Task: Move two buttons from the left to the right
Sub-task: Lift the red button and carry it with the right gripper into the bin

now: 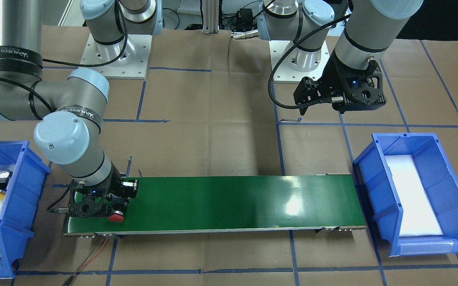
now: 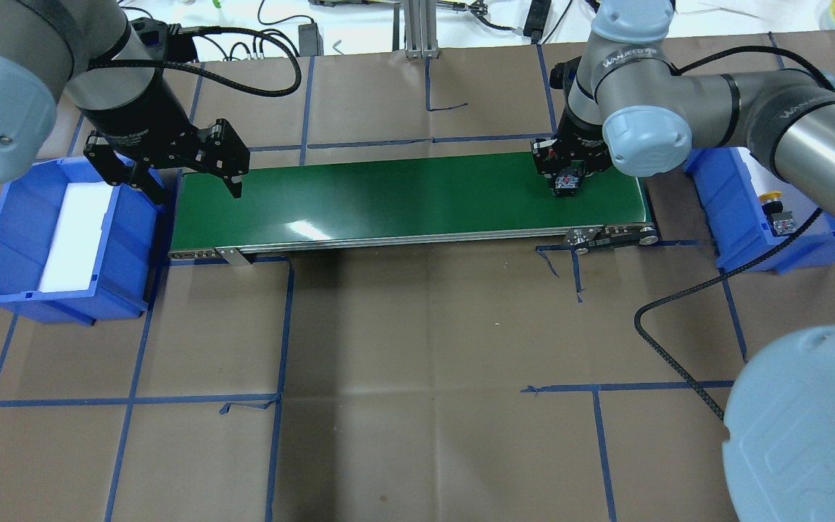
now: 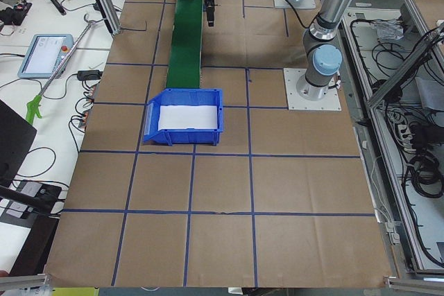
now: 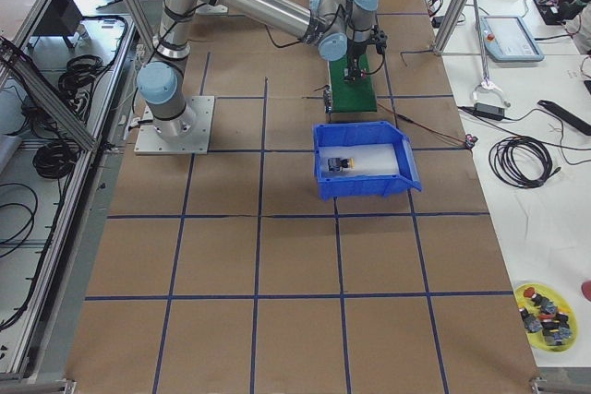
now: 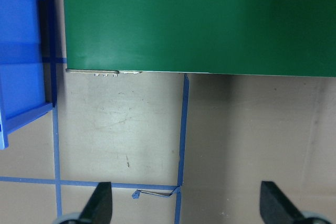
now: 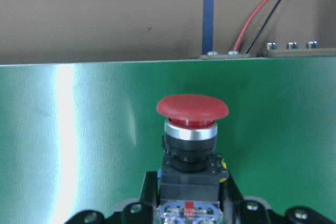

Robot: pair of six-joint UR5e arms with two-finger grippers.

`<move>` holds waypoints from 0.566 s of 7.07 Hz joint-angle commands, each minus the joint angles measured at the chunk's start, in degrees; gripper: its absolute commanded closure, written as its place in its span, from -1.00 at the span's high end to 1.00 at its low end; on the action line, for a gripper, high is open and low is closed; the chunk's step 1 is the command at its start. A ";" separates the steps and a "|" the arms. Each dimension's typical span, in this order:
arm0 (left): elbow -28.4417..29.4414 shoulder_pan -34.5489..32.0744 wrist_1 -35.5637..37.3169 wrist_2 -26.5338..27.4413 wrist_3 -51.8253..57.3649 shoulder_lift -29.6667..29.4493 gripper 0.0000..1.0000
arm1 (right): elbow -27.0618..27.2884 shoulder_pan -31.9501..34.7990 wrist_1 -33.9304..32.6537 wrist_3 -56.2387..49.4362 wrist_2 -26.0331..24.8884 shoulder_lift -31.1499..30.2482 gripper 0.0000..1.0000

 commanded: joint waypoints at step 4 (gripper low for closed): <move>0.00 0.00 0.00 0.00 0.00 0.00 1.00 | -13.26 -18.85 21.07 -21.36 -0.50 -7.96 -0.90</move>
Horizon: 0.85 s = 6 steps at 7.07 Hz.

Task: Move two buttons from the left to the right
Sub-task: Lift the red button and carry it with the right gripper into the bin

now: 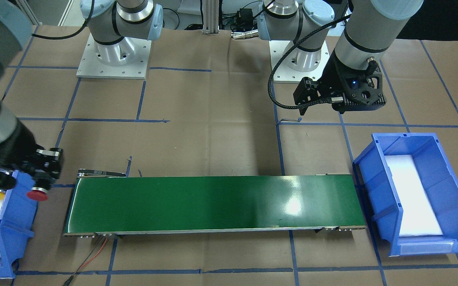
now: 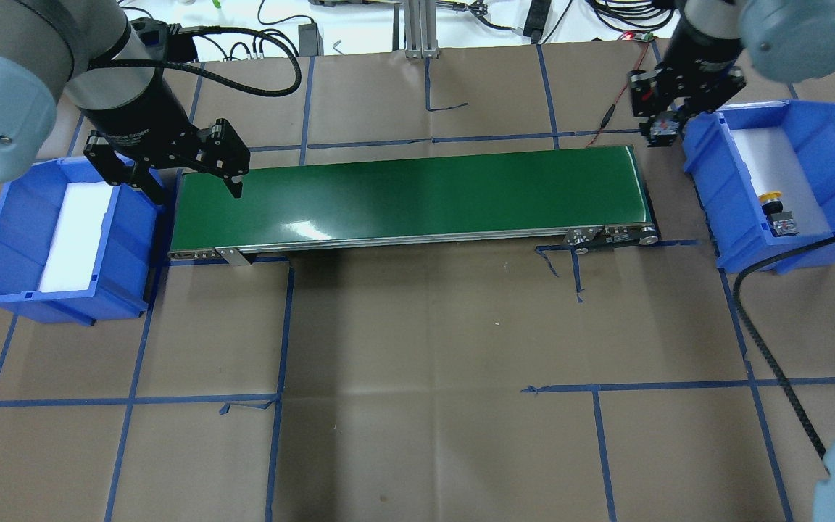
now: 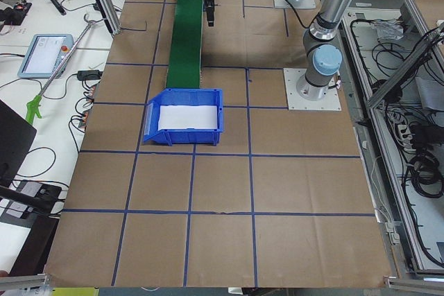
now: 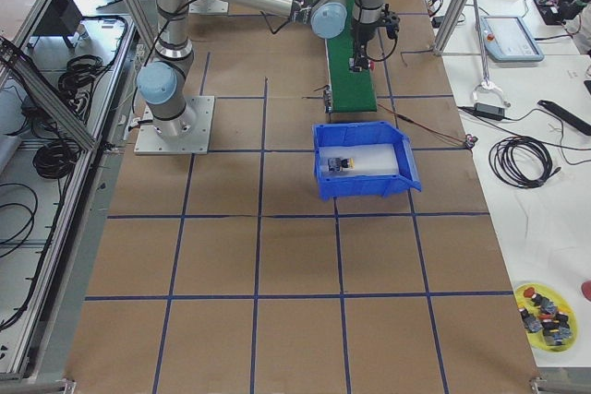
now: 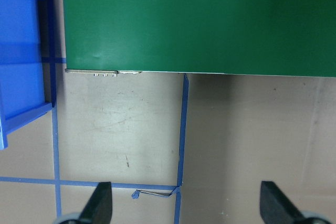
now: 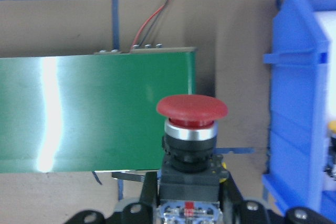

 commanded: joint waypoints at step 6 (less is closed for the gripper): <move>0.00 0.00 0.00 0.07 0.00 0.00 1.00 | -6.77 -13.00 -6.87 -26.58 0.21 13.51 -0.93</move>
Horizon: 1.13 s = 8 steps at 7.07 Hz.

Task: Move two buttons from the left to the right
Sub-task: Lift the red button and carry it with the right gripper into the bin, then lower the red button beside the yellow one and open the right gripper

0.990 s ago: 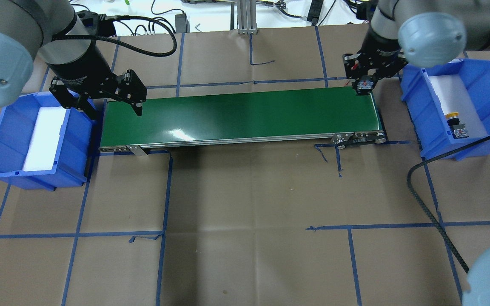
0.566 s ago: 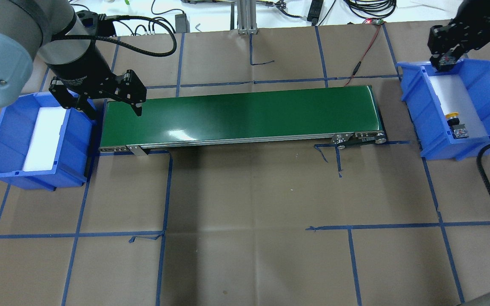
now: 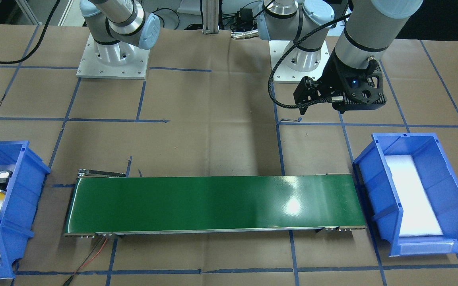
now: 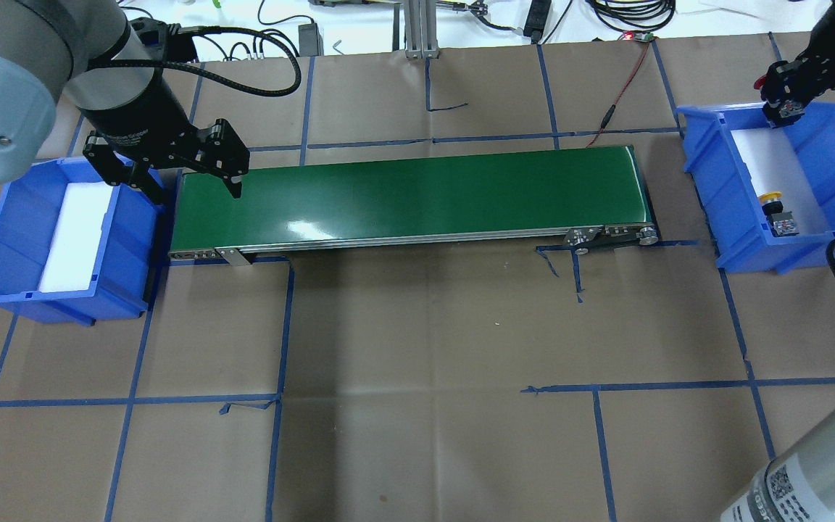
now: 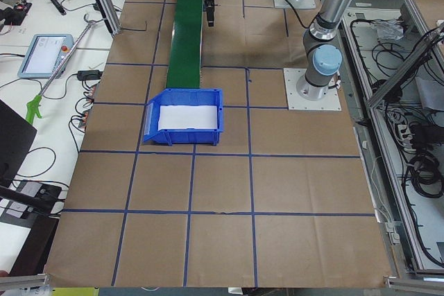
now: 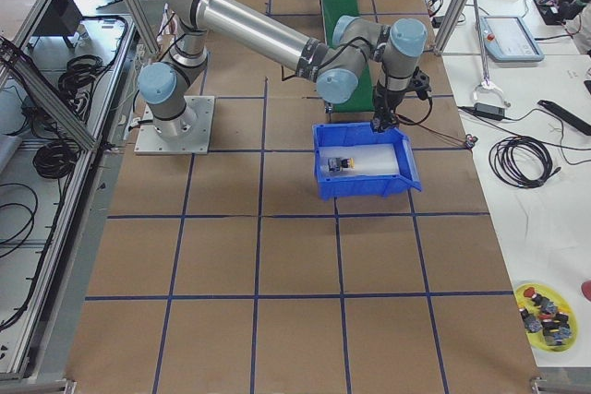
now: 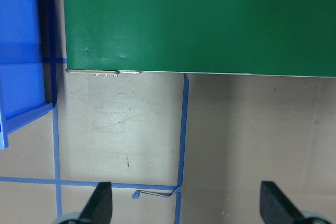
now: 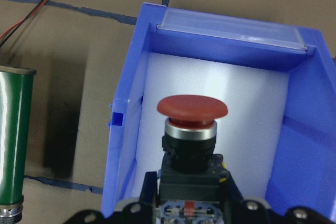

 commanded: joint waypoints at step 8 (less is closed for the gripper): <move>0.00 0.00 0.00 -0.04 0.00 0.00 1.00 | 2.85 -2.43 -4.22 -2.12 -0.58 8.41 -0.93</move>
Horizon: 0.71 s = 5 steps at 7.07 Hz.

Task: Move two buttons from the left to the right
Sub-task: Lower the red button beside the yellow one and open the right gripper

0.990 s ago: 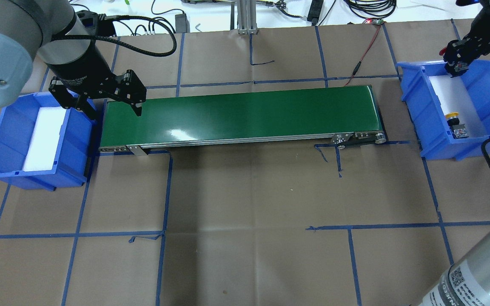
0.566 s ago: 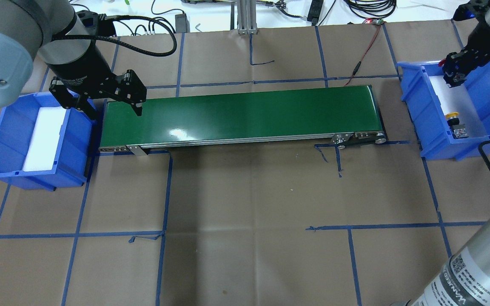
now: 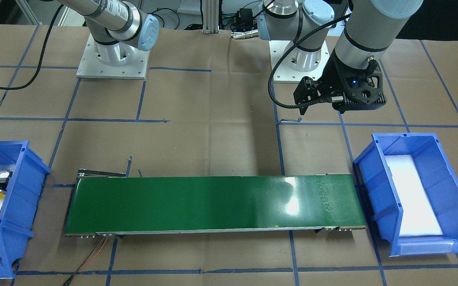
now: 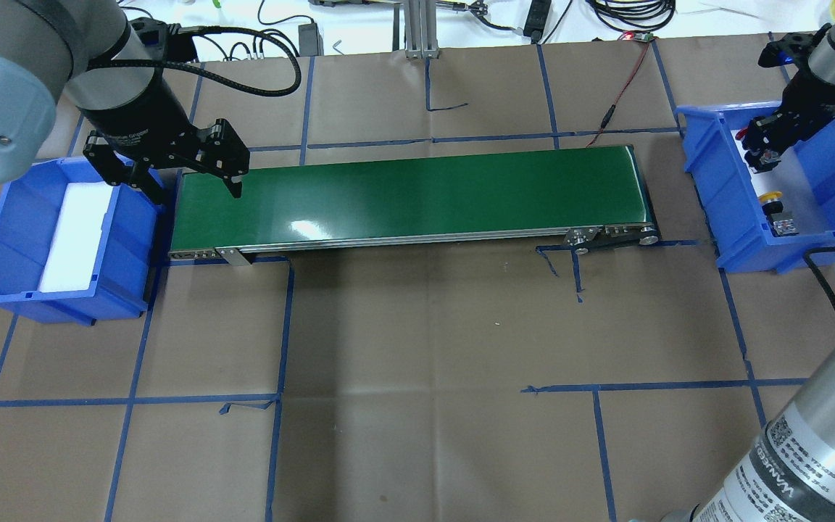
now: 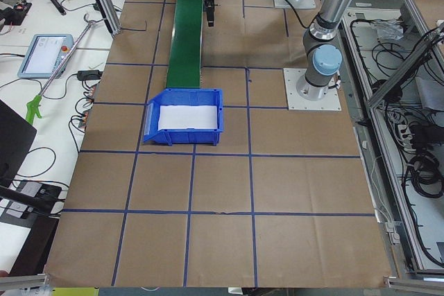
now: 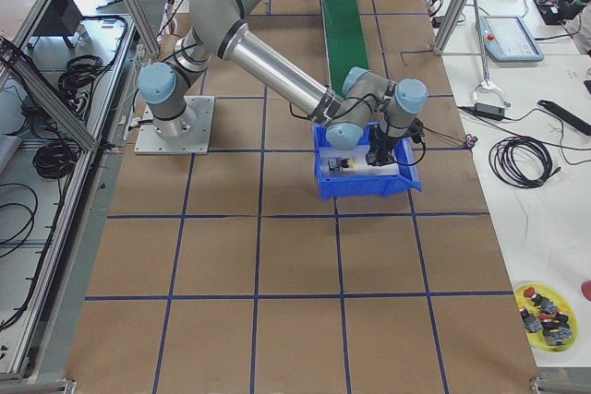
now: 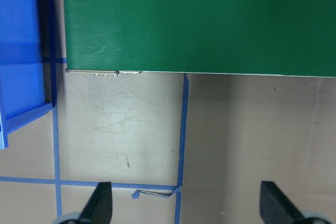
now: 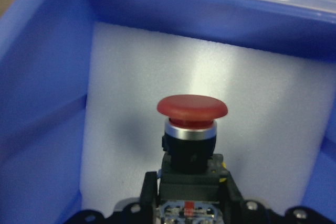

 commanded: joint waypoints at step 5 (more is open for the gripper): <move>0.00 0.00 0.00 -0.08 0.00 0.00 1.00 | 0.36 -0.06 -0.76 1.97 0.65 -0.49 0.90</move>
